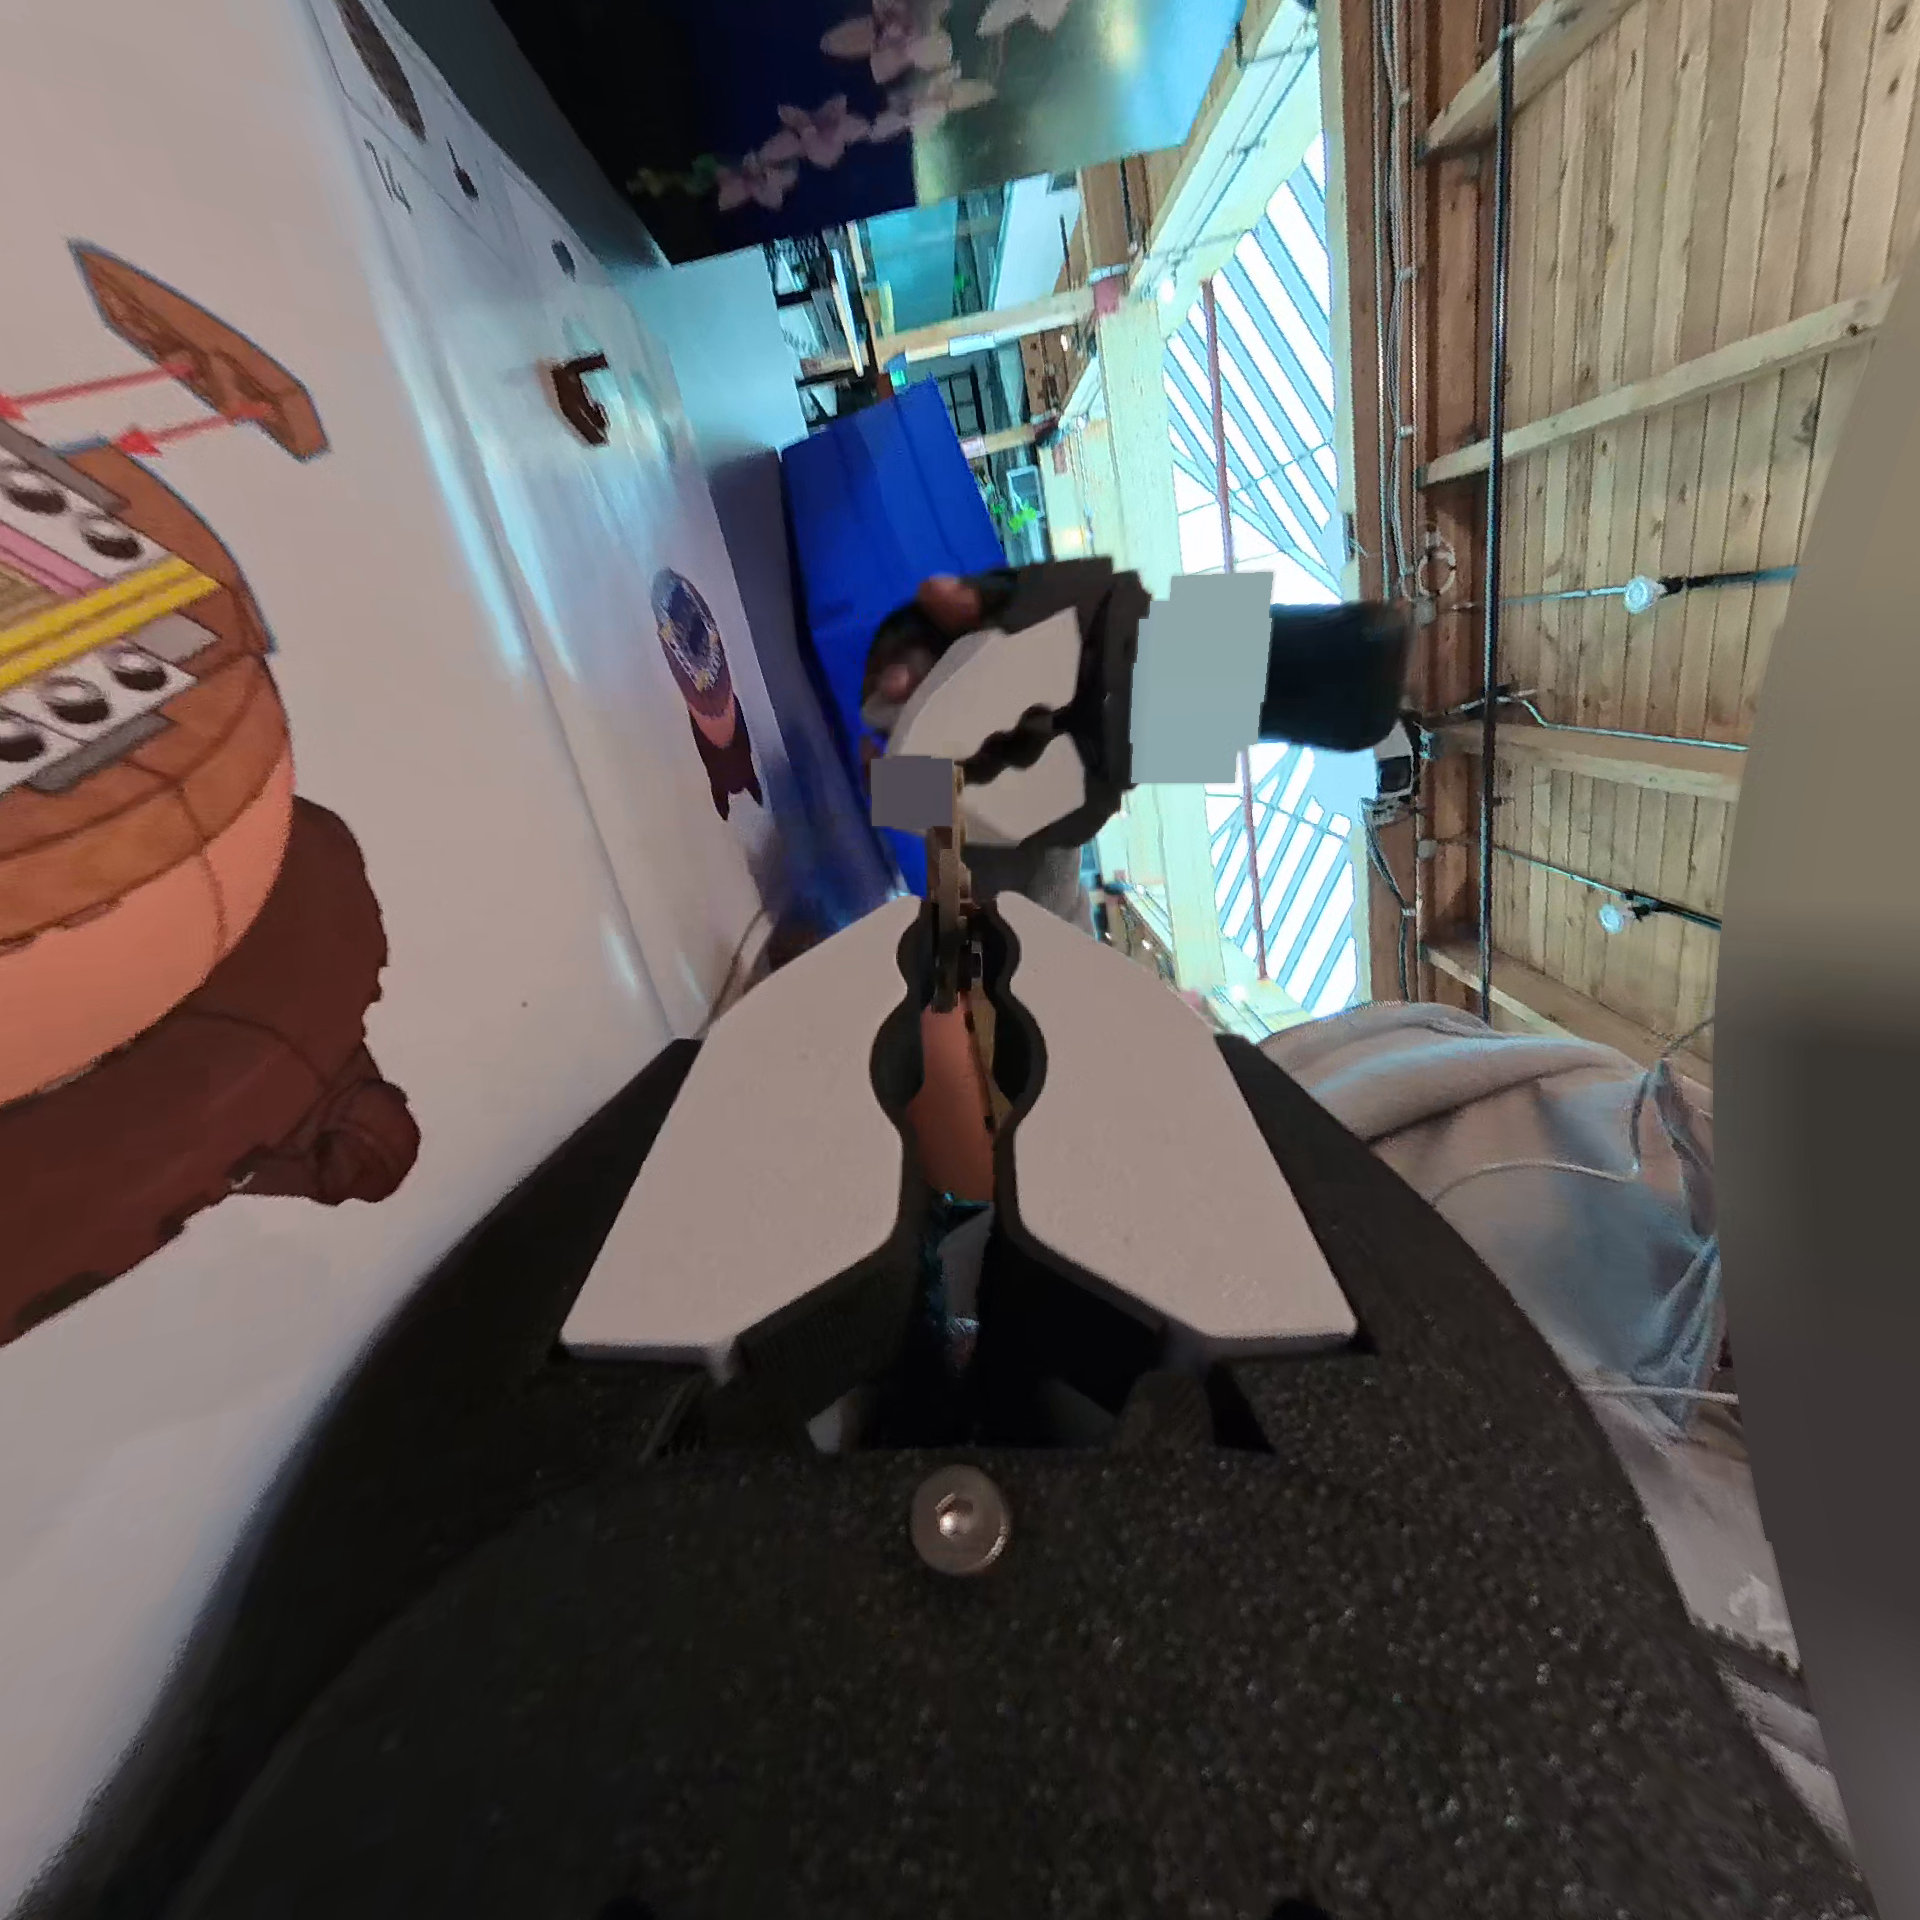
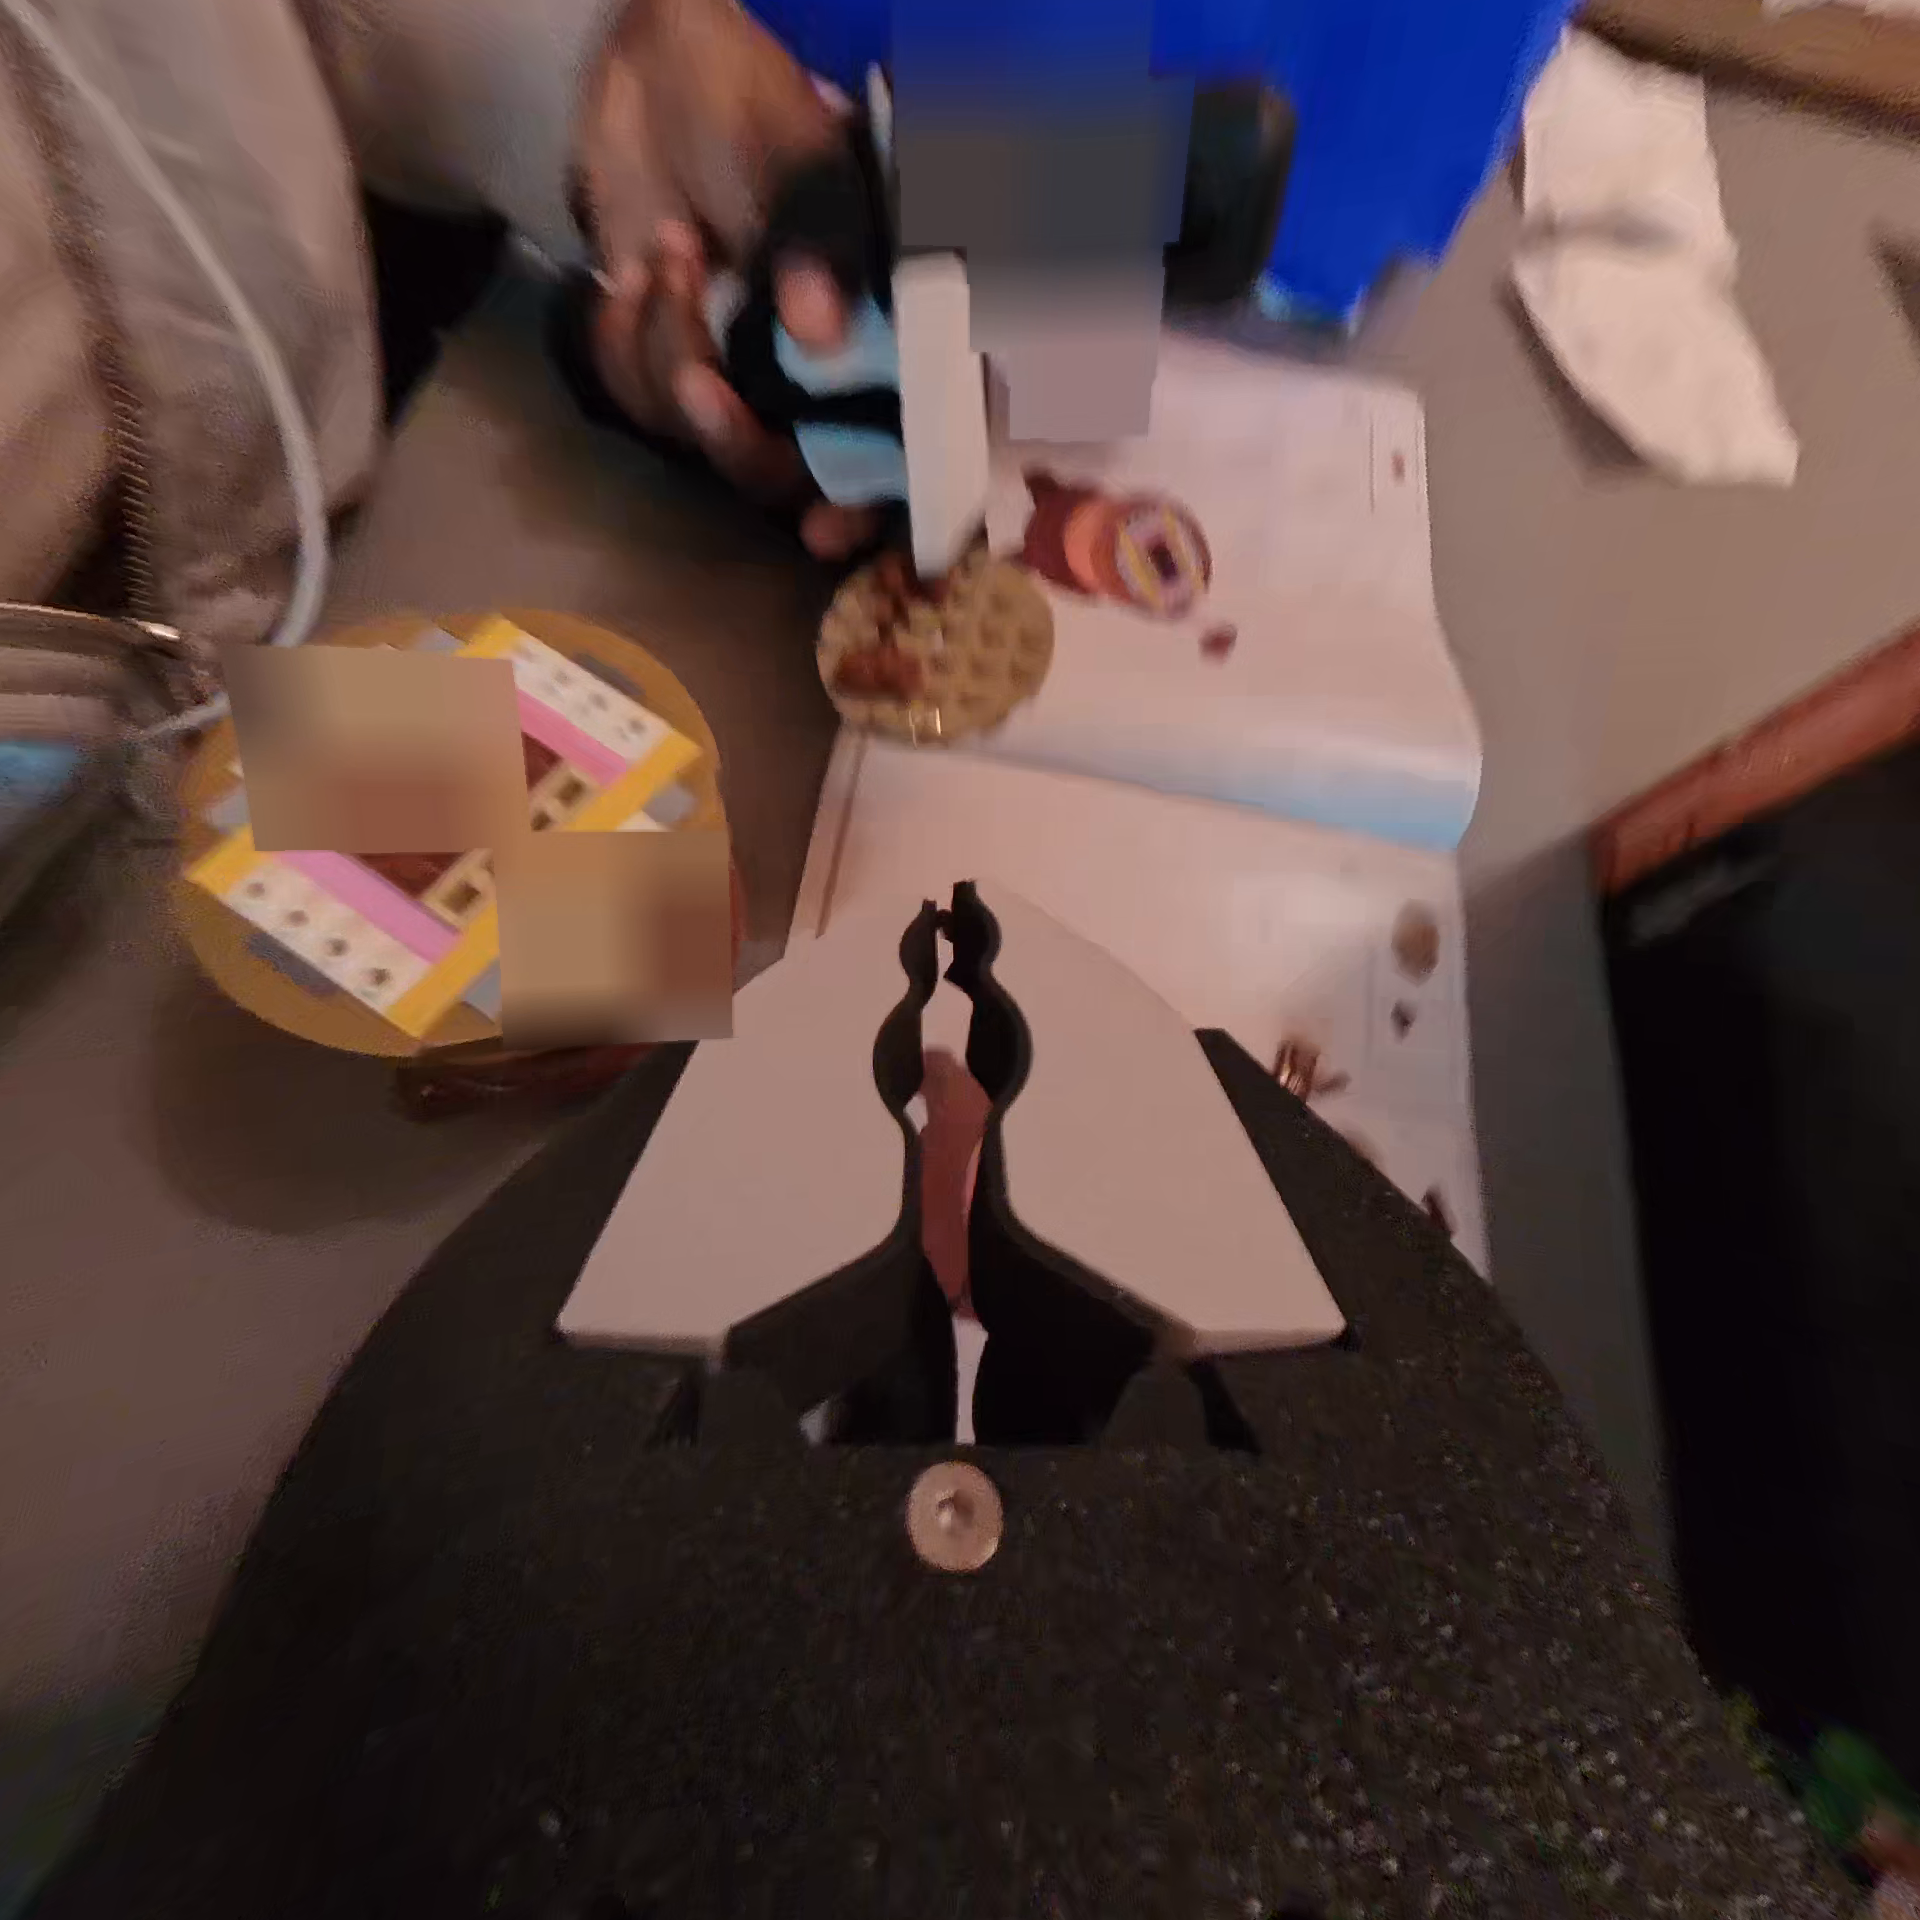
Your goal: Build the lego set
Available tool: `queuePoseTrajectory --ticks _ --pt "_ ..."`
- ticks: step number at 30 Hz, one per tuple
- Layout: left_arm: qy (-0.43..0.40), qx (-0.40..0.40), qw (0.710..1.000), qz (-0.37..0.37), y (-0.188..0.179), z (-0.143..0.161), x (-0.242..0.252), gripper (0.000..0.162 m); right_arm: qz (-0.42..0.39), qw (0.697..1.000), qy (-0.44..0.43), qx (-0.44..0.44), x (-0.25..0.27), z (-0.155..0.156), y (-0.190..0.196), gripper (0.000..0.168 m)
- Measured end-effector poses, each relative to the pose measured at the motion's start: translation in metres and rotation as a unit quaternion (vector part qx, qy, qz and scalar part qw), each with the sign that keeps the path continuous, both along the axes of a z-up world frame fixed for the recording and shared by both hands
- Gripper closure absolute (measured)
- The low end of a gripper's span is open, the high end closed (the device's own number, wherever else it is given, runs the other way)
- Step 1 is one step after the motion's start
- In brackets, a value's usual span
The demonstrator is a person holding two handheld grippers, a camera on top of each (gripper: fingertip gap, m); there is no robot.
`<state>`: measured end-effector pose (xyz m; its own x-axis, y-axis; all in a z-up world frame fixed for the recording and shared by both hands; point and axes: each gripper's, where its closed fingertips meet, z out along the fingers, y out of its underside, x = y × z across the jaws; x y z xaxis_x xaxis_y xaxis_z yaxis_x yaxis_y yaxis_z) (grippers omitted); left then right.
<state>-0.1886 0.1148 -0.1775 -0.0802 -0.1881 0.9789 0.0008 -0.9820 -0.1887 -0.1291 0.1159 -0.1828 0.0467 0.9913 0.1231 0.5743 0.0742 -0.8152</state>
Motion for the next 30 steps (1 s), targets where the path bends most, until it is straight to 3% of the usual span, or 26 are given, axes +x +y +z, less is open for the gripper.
queuePoseTrajectory --ticks 5,15,23,30 --pt "-0.014 -0.016 0.999 -0.031 -0.006 0.002 0.001 0.155 0.182 0.98 0.052 0.061 -0.03 0.045 -0.011 0.166" --pt "-0.014 -0.021 0.998 -0.056 -0.011 0.002 0.004 0.155 0.281 0.957 0.015 0.072 -0.038 0.041 -0.013 0.166" --pt "-0.03 -0.039 0.993 -0.103 -0.021 0.005 0.005 0.155 0.455 0.882 -0.111 0.042 -0.048 0.026 -0.028 0.166" --pt "-0.034 -0.037 0.992 -0.114 -0.024 0.006 0.005 0.155 0.528 0.832 -0.164 0.034 -0.049 0.02 -0.031 0.167"
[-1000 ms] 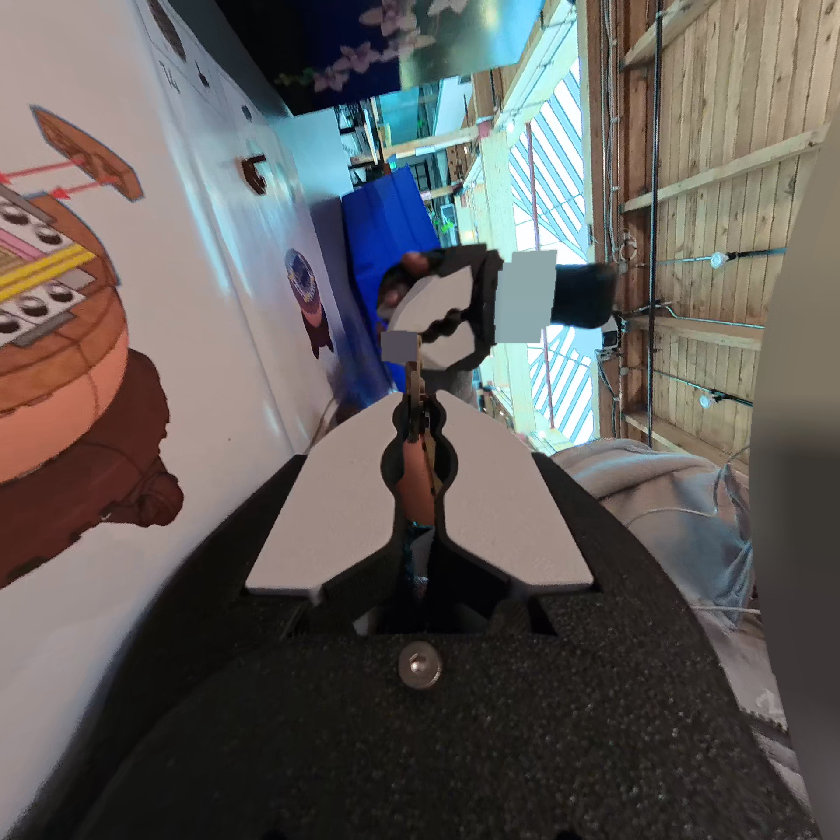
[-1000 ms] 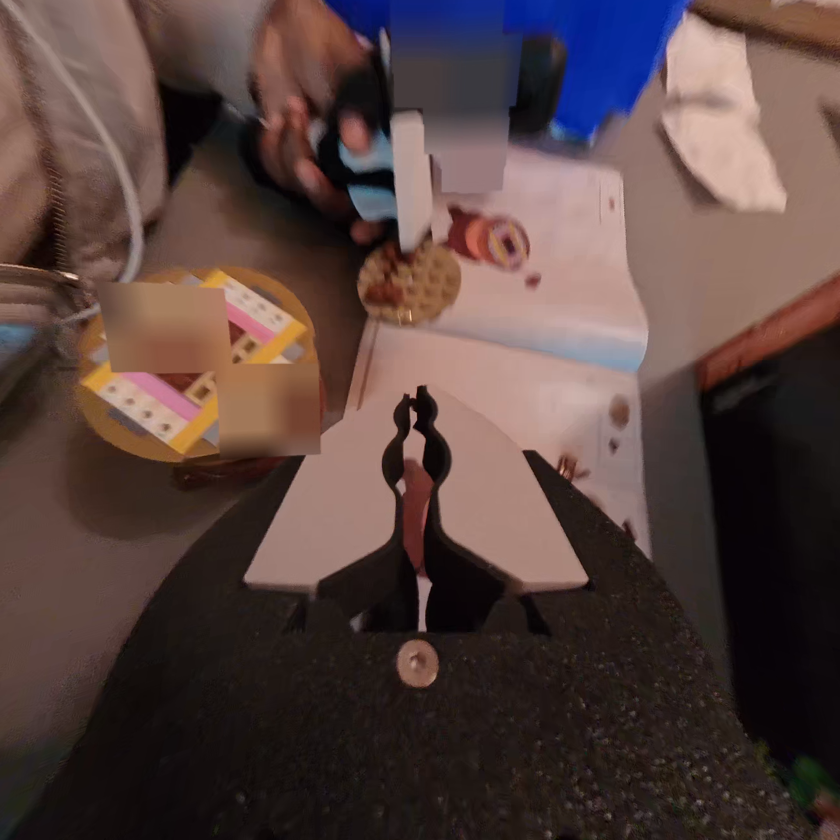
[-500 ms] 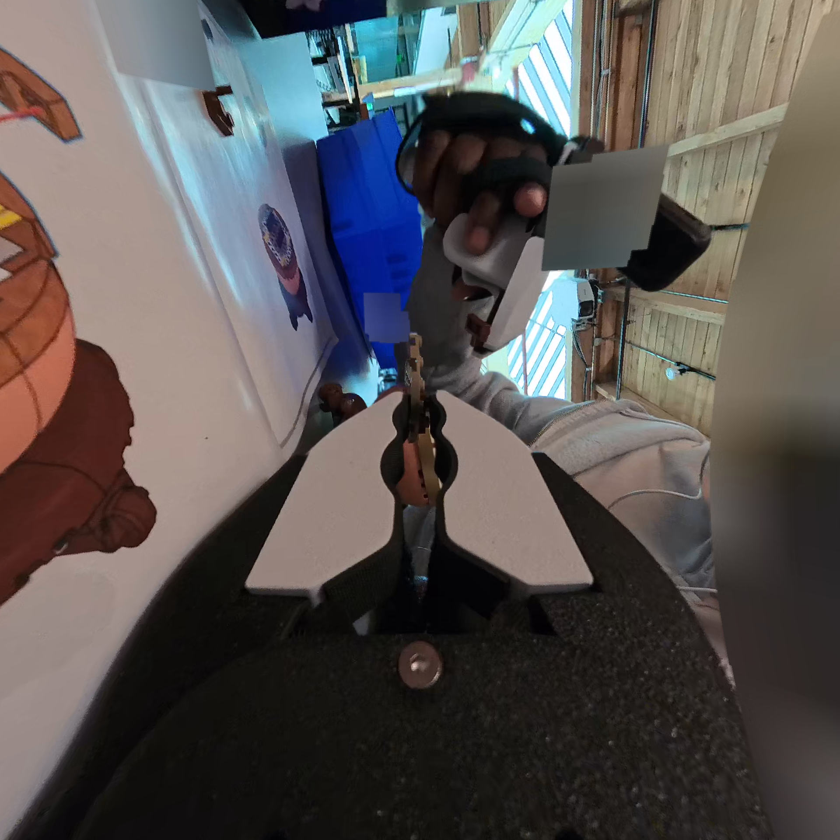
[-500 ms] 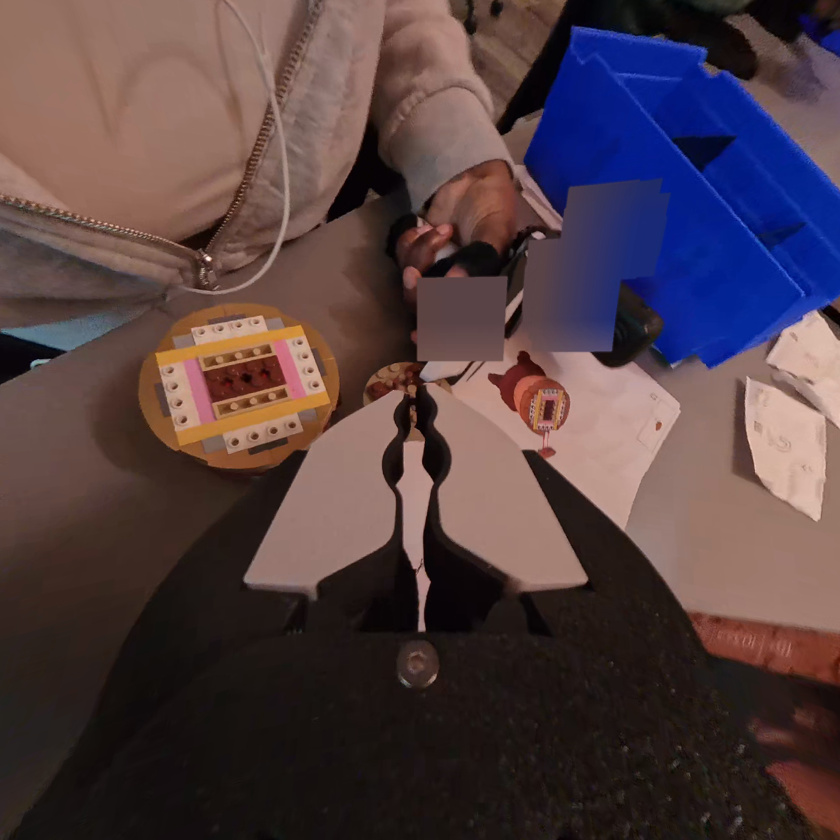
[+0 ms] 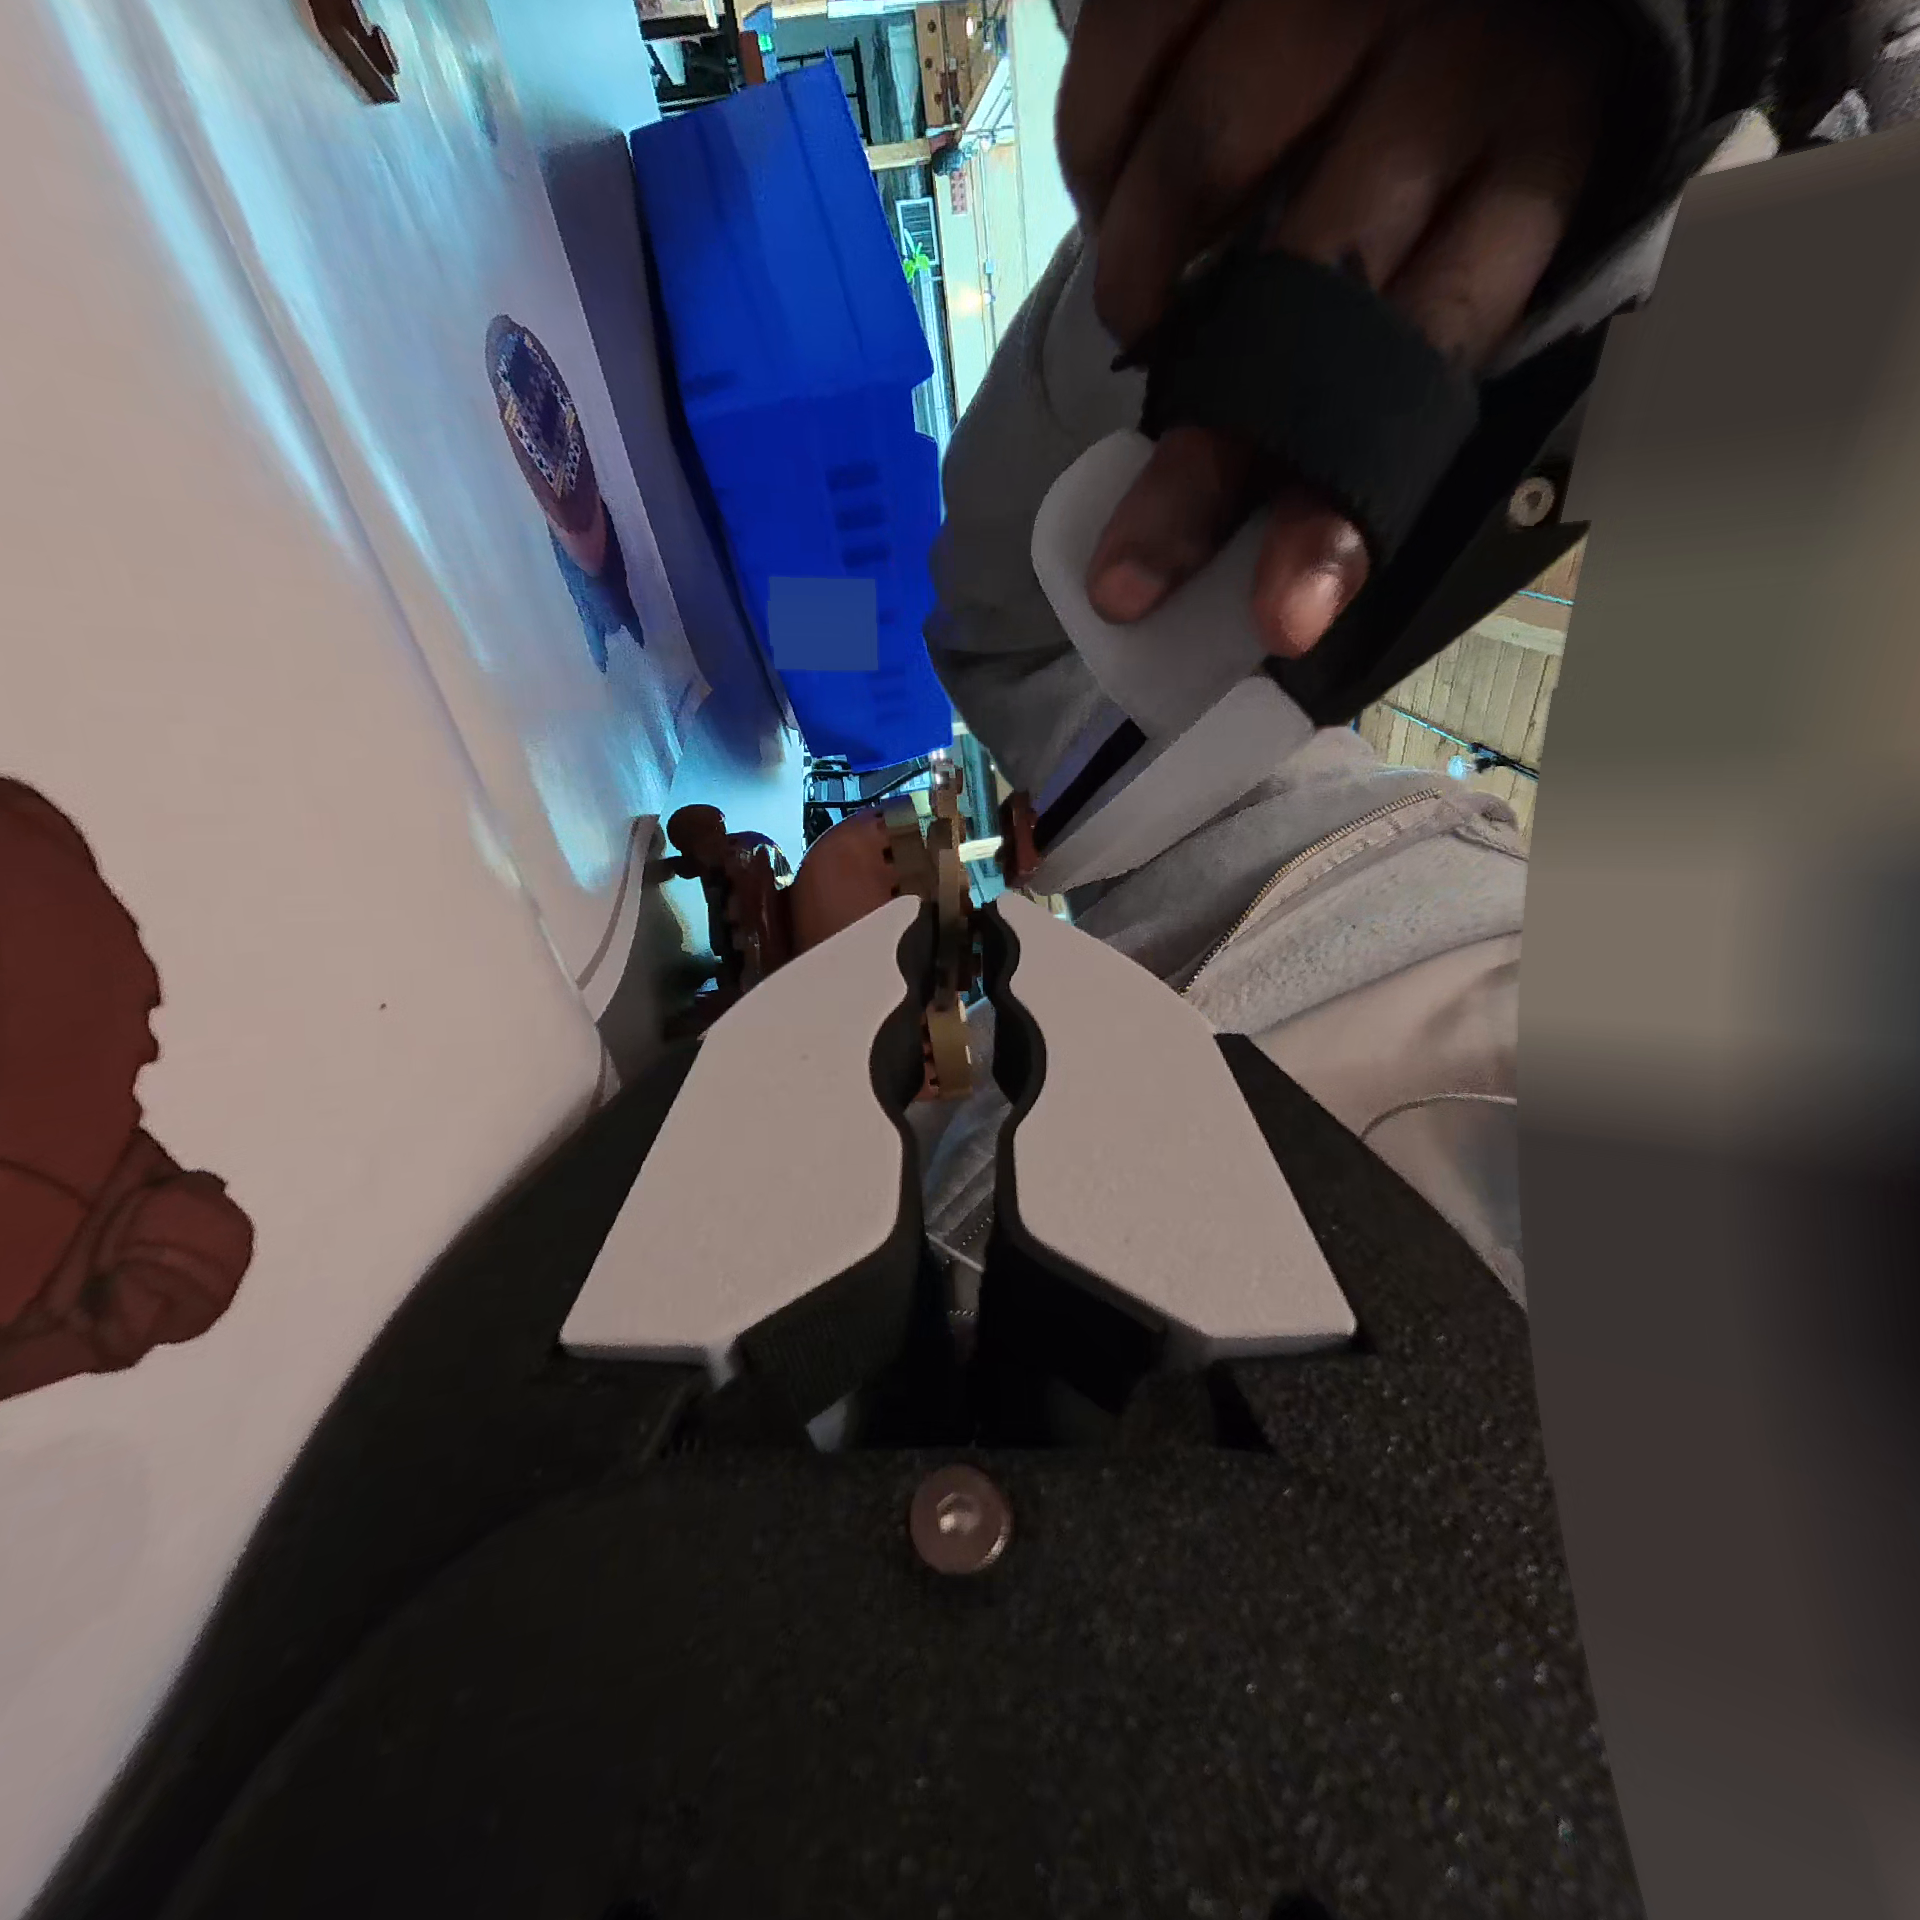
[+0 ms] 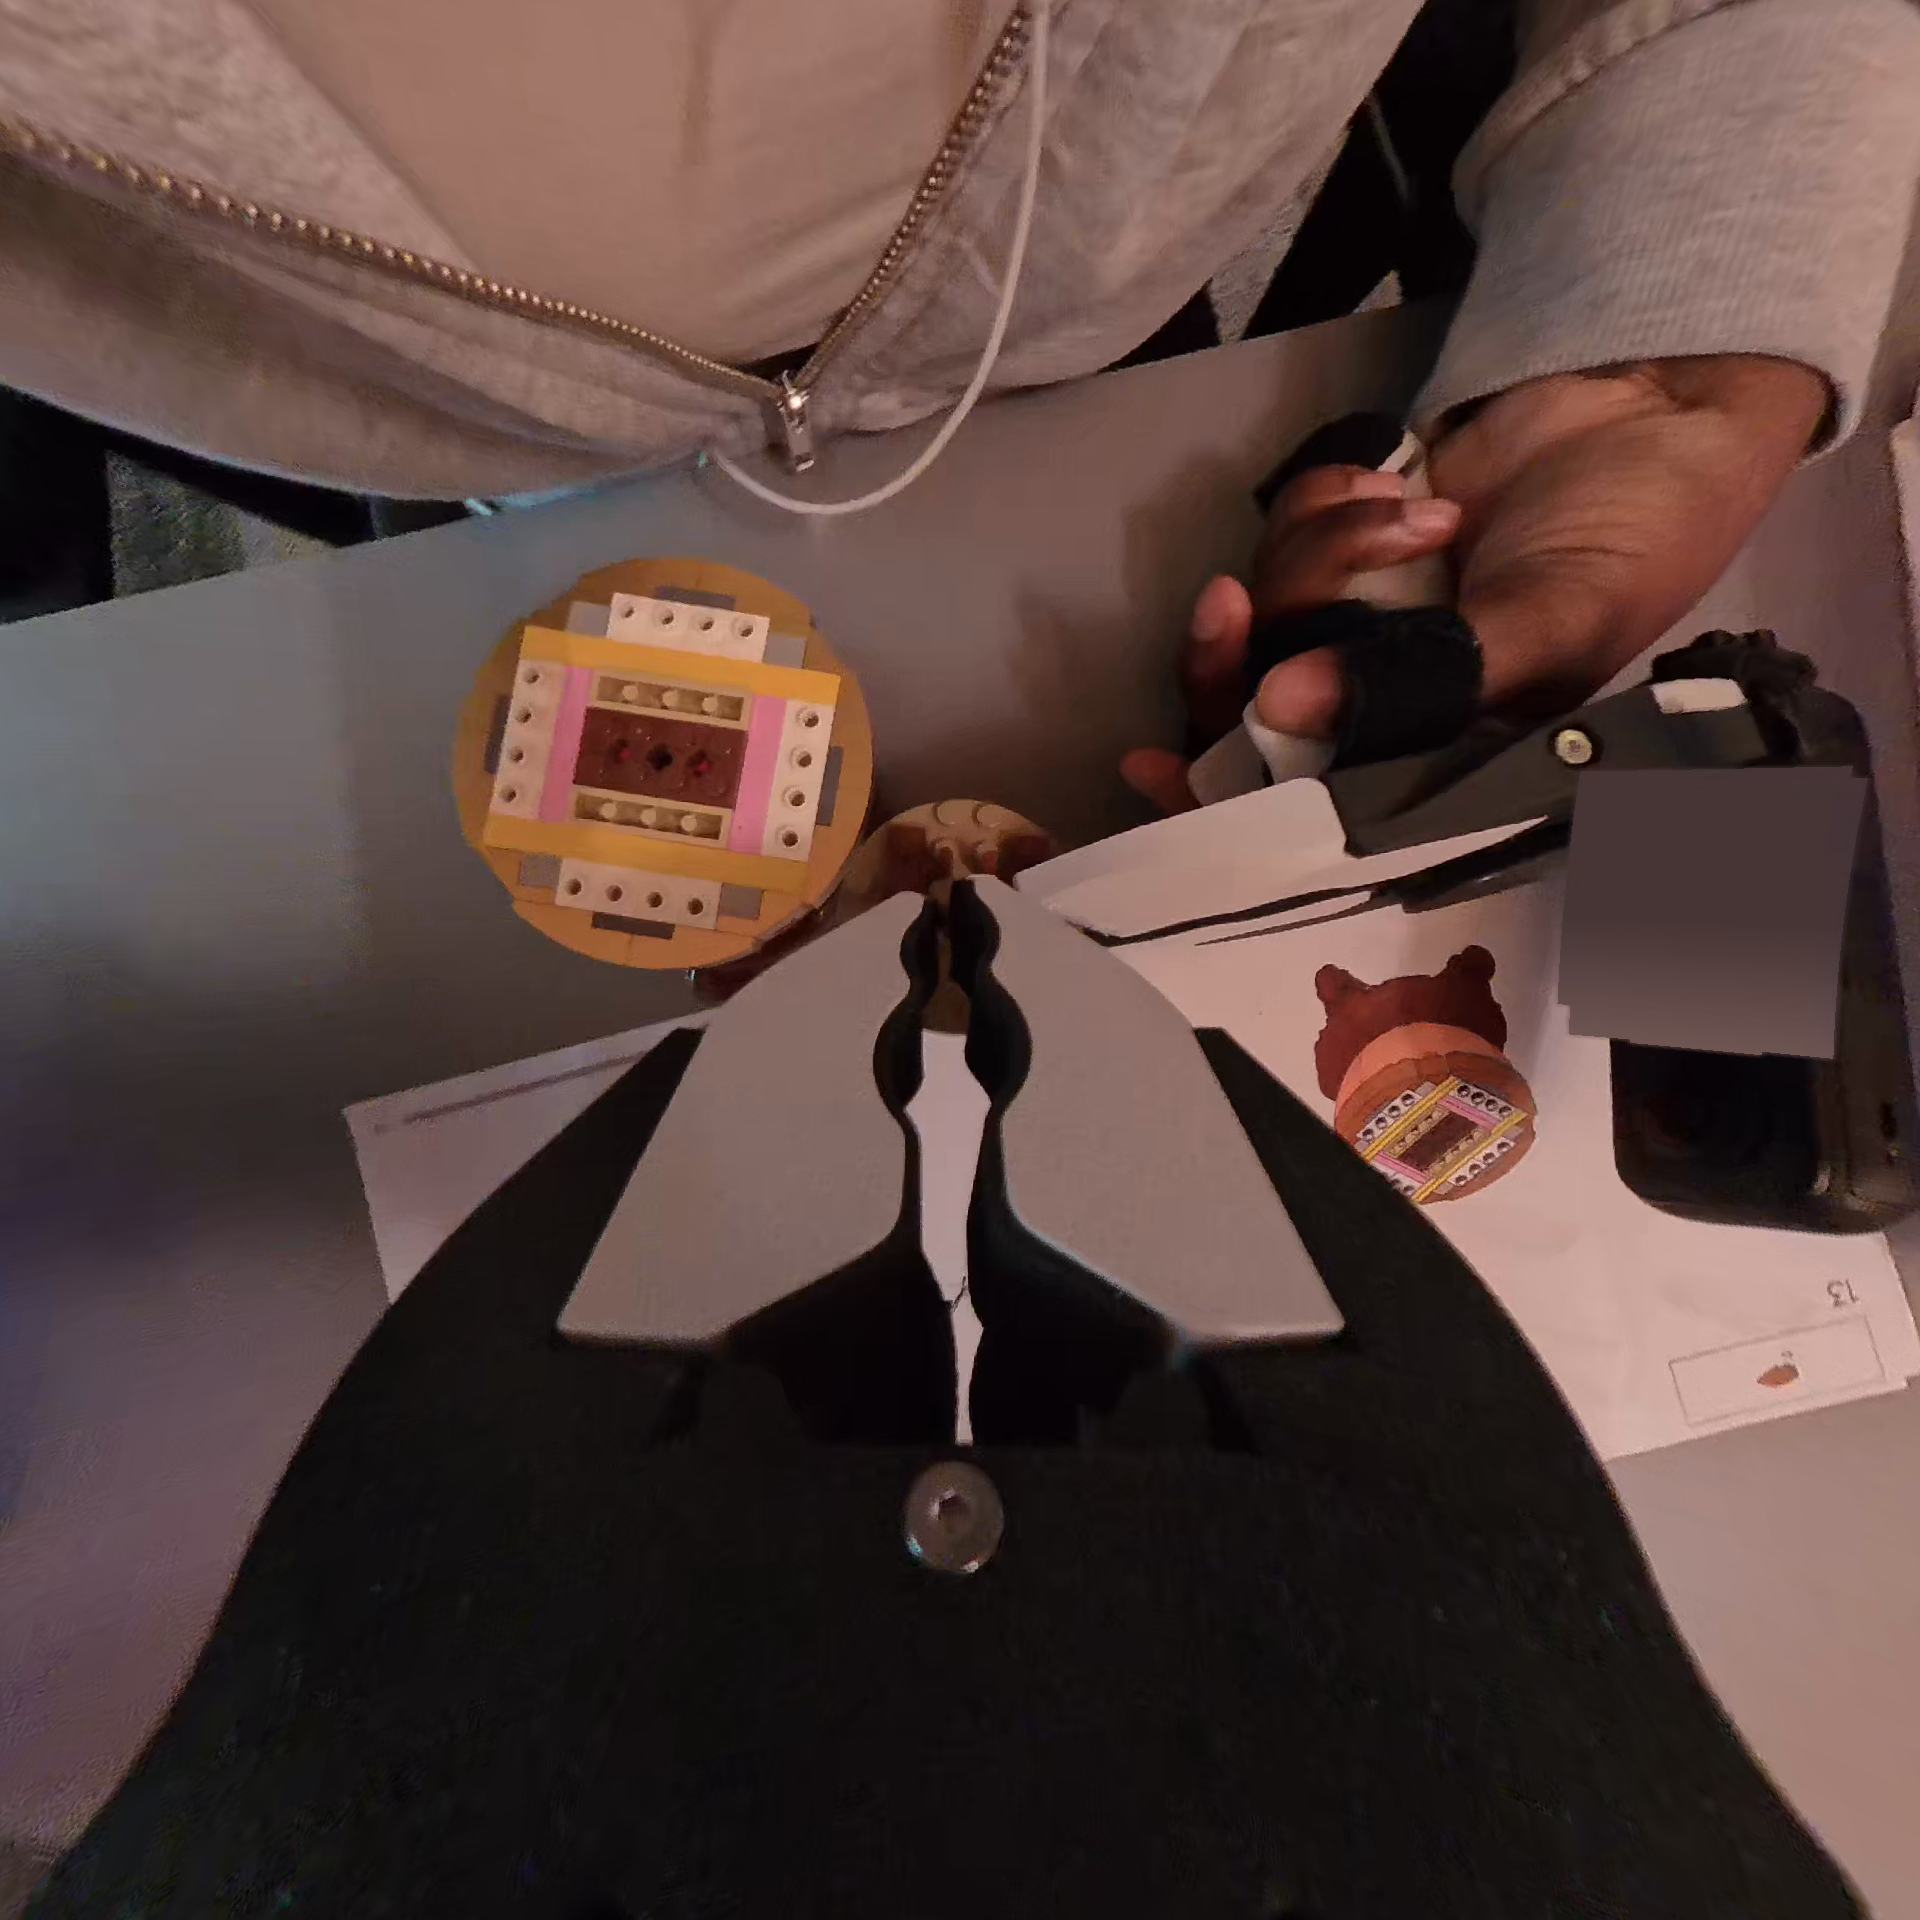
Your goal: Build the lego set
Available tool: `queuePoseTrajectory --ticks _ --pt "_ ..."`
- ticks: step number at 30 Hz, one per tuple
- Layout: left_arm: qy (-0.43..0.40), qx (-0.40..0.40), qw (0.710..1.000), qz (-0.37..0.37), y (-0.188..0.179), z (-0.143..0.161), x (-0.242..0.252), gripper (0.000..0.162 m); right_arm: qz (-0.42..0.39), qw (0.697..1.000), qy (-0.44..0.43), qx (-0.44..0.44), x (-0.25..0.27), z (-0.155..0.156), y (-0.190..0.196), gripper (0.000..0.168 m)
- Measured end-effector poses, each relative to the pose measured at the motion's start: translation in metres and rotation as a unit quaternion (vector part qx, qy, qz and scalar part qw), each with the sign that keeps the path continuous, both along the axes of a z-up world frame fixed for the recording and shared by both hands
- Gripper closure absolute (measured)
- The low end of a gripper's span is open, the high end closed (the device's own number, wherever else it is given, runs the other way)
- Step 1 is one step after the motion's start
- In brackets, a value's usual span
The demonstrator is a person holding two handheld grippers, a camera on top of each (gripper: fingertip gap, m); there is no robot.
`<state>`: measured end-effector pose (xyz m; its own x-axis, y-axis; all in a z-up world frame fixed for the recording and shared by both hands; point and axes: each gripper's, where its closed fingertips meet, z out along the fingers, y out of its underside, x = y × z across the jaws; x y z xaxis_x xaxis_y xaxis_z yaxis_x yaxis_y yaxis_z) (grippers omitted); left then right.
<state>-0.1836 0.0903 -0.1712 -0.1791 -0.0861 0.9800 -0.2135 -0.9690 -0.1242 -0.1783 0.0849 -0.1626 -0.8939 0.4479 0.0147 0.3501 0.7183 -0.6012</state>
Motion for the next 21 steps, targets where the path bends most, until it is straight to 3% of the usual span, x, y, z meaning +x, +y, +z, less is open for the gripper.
queuePoseTrajectory --ticks 21 --pt "-0.017 0.001 1.0 -0.014 -0.0036 0.0043 -0.0012 0.155 0.083 0.995 -0.054 -0.017 -0.002 -0.0033 -0.0018 0.166"
